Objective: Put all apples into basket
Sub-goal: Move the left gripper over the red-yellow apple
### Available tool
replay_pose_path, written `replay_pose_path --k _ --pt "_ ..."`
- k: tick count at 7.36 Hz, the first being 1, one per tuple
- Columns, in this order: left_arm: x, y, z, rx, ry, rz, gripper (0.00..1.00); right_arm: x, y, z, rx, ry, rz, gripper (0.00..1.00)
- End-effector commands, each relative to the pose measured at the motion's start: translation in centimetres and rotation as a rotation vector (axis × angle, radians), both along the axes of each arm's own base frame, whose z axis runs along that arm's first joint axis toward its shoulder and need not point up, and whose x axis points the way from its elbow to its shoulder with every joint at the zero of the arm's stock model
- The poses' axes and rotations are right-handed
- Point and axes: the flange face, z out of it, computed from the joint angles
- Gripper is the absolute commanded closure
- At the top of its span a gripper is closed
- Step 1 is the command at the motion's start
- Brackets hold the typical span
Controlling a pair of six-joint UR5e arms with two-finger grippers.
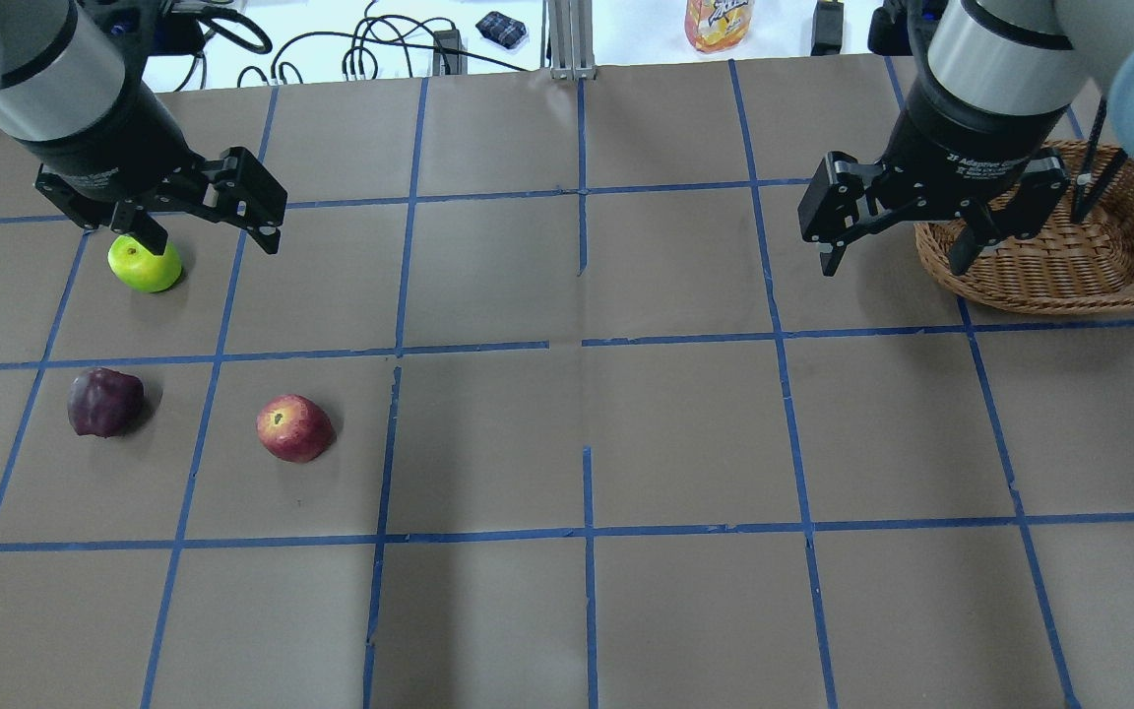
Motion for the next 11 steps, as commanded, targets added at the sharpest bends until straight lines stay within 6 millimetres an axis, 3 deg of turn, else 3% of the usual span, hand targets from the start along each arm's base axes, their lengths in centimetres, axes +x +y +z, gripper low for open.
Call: replay_pose_path --k 1,8,9,10,11 --pt "0.0 -0.6 0.3 0.046 0.008 0.058 0.0 -0.2 -0.1 -0.1 0.001 0.001 -0.003 0.0" --pt "-0.2 2.3 -3.8 0.129 0.004 0.065 0.0 0.0 0.0 -0.1 0.003 0.003 0.0 0.0" --pt "1.2 0.8 -7.2 0.186 0.02 0.103 0.0 0.0 0.0 -0.1 0.003 0.003 -0.001 0.0" --pt "2.3 -0.6 -9.1 0.151 0.016 0.103 0.0 0.0 0.0 -0.1 0.004 0.003 -0.001 0.0" --pt "4.8 -1.2 -12.4 0.191 0.022 0.153 0.0 -0.1 0.0 -0.1 0.004 0.008 -0.001 0.0"
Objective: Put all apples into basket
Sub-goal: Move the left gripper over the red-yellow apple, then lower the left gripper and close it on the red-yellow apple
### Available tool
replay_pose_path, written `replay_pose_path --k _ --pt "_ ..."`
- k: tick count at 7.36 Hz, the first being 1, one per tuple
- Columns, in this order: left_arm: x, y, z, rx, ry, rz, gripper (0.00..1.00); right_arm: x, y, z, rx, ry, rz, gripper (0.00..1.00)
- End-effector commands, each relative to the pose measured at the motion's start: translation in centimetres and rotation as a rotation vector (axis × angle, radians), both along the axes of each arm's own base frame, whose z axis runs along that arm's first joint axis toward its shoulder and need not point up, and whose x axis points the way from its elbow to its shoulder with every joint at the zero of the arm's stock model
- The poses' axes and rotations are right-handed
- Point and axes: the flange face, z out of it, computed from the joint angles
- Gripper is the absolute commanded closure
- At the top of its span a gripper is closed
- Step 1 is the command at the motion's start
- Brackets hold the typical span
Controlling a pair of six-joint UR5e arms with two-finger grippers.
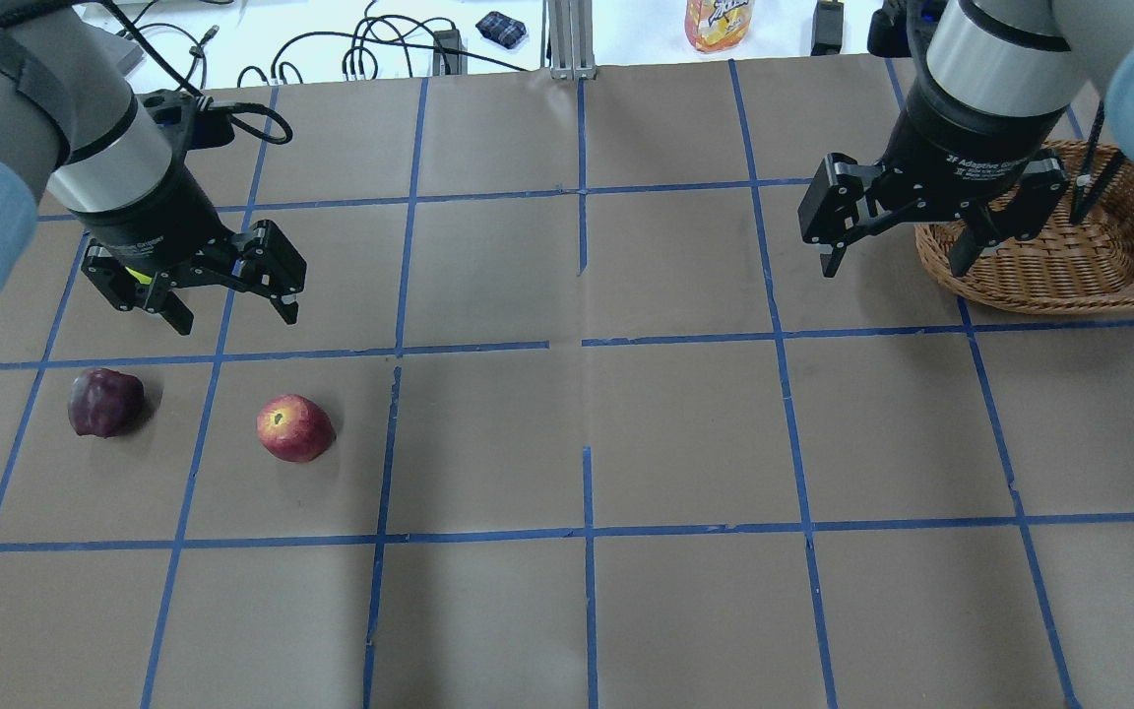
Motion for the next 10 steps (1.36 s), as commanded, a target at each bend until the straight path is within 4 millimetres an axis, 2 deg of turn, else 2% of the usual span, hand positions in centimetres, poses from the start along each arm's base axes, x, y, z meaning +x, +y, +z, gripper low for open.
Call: replay_pose_path --k 1,2,3,4,5,7,8,9,10 --pt "3.8 -0.4 -7.2 0.065 0.017 0.08 0.0 -0.1 0.0 0.0 0.0 0.005 0.0 0.0" --pt "5.2 0.1 -11.3 0.053 0.011 0.07 0.0 -0.1 0.0 0.0 0.0 0.005 0.0 0.0" --pt "8.7 0.7 -14.6 0.053 0.027 0.122 0.0 -0.1 0.0 0.0 0.002 0.008 0.0 0.0" --pt "9.1 0.8 -16.3 0.07 0.037 0.148 0.0 -0.1 0.0 0.0 0.003 0.008 0.0 0.0" --pt "9.5 0.1 -16.8 0.064 0.037 0.142 0.0 -0.1 0.1 0.0 0.005 0.008 -0.001 0.0" --pt "9.0 -0.3 -19.9 0.064 0.094 0.146 0.0 -0.1 0.1 -0.2 0.006 0.008 0.0 0.0" --pt "8.9 -0.4 -19.9 0.057 0.095 0.153 0.0 0.0 0.1 -0.2 0.005 -0.001 -0.002 0.0" --pt "8.4 -0.2 -17.9 0.021 0.085 0.141 0.0 0.0 0.1 -0.2 0.004 -0.002 -0.002 0.0" --pt "7.9 0.5 -19.7 0.068 0.1 0.126 0.0 0.0 0.1 -0.2 0.004 -0.001 0.0 0.0"
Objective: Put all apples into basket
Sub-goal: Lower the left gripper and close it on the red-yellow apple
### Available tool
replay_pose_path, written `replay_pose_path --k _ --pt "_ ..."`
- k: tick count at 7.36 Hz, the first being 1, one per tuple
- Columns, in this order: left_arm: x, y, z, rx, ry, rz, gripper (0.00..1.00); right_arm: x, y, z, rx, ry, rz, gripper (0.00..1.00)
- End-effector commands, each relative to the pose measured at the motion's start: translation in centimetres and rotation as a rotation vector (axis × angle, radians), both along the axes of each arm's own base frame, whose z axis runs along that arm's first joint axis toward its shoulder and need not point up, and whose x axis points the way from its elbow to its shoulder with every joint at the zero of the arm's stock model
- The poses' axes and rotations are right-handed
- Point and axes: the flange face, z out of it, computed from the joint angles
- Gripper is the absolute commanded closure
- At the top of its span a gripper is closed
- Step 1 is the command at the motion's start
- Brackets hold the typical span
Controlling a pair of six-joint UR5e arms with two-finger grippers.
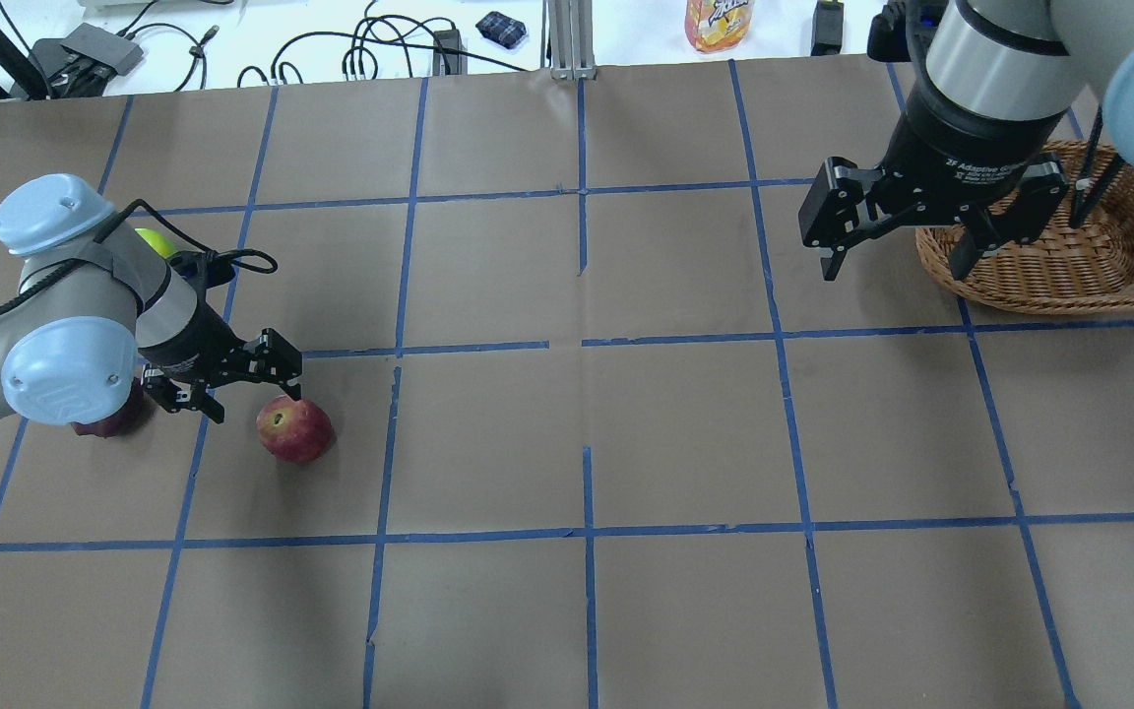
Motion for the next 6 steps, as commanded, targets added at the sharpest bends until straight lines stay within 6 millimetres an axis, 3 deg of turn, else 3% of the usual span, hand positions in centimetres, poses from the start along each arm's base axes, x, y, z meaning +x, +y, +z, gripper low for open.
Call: replay_pose_path --k 1,6 --pt "-0.9 1.9 -2.2 0.042 0.015 -0.011 0.0 0.0 0.0 0.0 -0.001 0.0 0.0 0.0" --pt "-2.2 2.2 -4.3 0.016 0.087 -0.001 0.0 0.0 0.0 -0.2 0.004 0.003 -0.002 0.0"
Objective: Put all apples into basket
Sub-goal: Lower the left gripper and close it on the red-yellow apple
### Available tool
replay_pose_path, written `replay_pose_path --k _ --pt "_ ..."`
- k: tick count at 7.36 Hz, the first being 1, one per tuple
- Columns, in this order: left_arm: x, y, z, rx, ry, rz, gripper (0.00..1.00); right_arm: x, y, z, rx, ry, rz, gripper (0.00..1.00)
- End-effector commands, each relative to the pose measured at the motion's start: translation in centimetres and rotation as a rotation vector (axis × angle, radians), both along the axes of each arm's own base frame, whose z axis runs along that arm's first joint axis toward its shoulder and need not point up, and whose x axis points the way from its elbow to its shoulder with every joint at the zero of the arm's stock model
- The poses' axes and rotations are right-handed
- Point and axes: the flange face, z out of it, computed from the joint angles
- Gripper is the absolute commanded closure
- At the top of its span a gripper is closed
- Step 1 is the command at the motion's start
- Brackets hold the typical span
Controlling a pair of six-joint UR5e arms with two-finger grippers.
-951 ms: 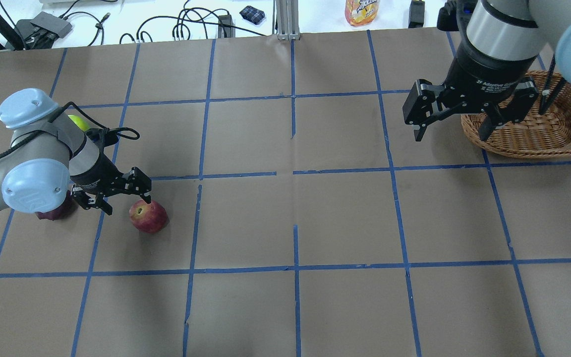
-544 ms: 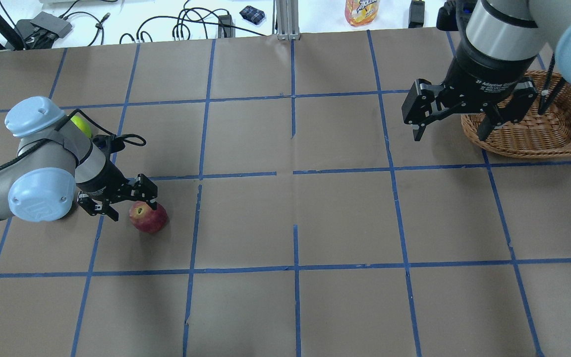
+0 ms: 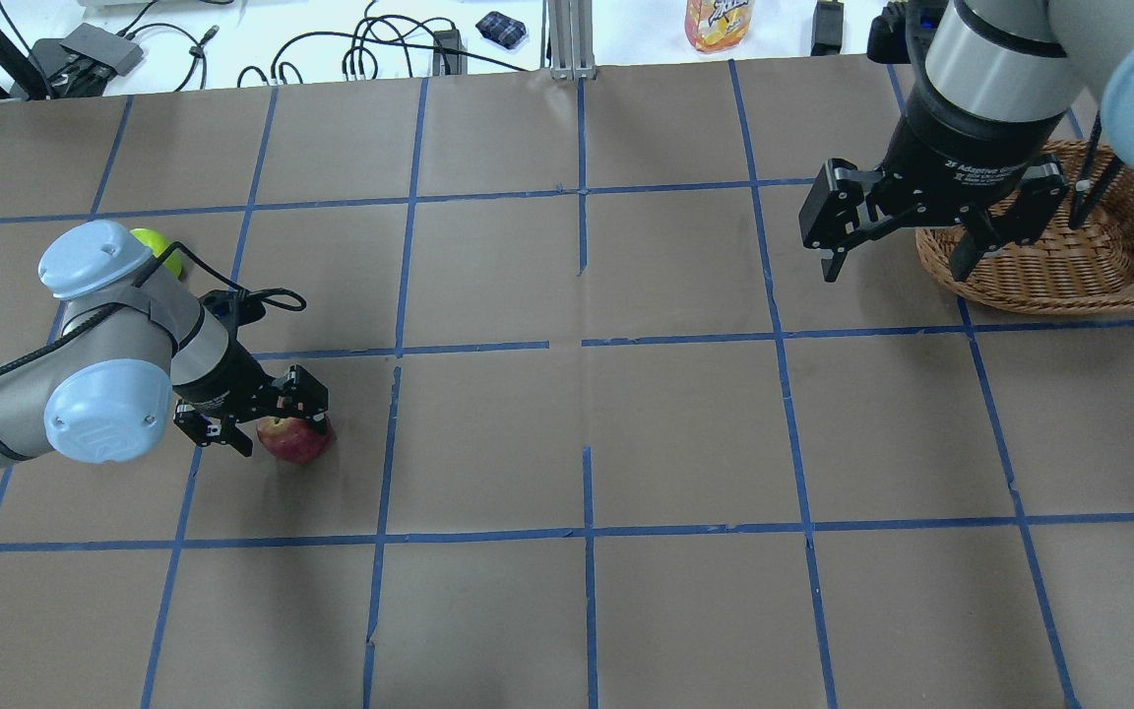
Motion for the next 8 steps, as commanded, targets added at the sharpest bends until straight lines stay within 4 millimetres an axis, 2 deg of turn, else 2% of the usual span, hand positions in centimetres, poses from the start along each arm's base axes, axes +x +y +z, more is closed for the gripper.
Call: replay_pose_path --k 1,4,6,7,8 --pt "-0.53 -0.26 -0.35 -0.034 0.041 0.005 0.02 0.13 0.02 -0.02 0.0 -0.006 0.001 0.0" --pt "-0.33 -0.74 -0.13 -0.074 0.026 -0.007 0.02 0.13 0.0 0.0 -0.001 -0.006 -0.001 0.0" --pt "-0.35 -0.62 -0.67 -0.092 0.025 -0.042 0.02 0.13 -0.02 0.01 -0.003 -0.006 -0.001 0.0" --pt "-0.32 -0.64 -0.58 -0.096 0.022 -0.048 0.46 0.11 0.02 -0.02 0.0 -0.004 -0.001 0.0" --pt "-0.51 -0.66 -0.19 -0.105 0.012 -0.06 0.99 0.04 -0.01 -0.02 0.0 -0.004 -0.002 0.0"
